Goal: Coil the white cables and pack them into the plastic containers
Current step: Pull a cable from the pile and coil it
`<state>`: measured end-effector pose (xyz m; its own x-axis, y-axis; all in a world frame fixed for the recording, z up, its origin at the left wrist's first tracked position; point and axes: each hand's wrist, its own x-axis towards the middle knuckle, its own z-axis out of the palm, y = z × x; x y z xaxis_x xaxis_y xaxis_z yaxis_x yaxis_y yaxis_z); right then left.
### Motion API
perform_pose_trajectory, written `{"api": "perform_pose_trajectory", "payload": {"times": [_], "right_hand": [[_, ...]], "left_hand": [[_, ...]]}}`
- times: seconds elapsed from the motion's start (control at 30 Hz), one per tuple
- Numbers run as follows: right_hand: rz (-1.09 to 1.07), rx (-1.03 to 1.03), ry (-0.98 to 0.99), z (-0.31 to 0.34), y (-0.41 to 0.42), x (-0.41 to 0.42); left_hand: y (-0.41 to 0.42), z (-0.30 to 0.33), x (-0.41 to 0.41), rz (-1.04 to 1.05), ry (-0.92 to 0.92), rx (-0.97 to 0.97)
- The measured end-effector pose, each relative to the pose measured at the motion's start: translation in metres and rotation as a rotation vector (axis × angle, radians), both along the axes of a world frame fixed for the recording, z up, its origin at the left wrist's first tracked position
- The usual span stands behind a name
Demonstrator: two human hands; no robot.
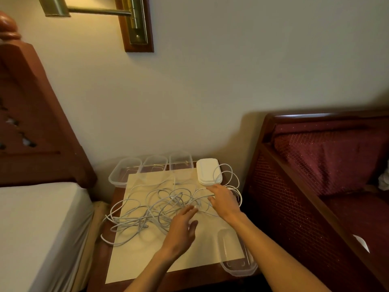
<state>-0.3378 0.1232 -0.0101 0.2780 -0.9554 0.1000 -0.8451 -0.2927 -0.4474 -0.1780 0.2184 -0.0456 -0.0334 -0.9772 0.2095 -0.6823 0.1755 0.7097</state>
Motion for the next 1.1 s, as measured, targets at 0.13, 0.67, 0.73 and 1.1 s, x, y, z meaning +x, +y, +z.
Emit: {"api": "perform_pose_trajectory", "payload": {"times": [0.13,0.67,0.73,1.1], "right_hand": [[-0.007,-0.014,0.051,0.009,-0.019,0.014],[0.355,-0.481,-0.222,0.209,-0.025,0.064],[0.327,-0.341,-0.221,0.196,-0.027,0.062],[0.207,-0.118,-0.554,0.264,-0.006,0.065]], "left_hand": [[0.015,0.026,0.015,0.036,0.104,-0.063],[-0.055,0.279,0.088,0.107,0.158,-0.46],[-0.044,0.316,0.098,0.076,0.07,-0.598],[0.011,0.289,0.157,0.164,-0.493,0.412]]}}
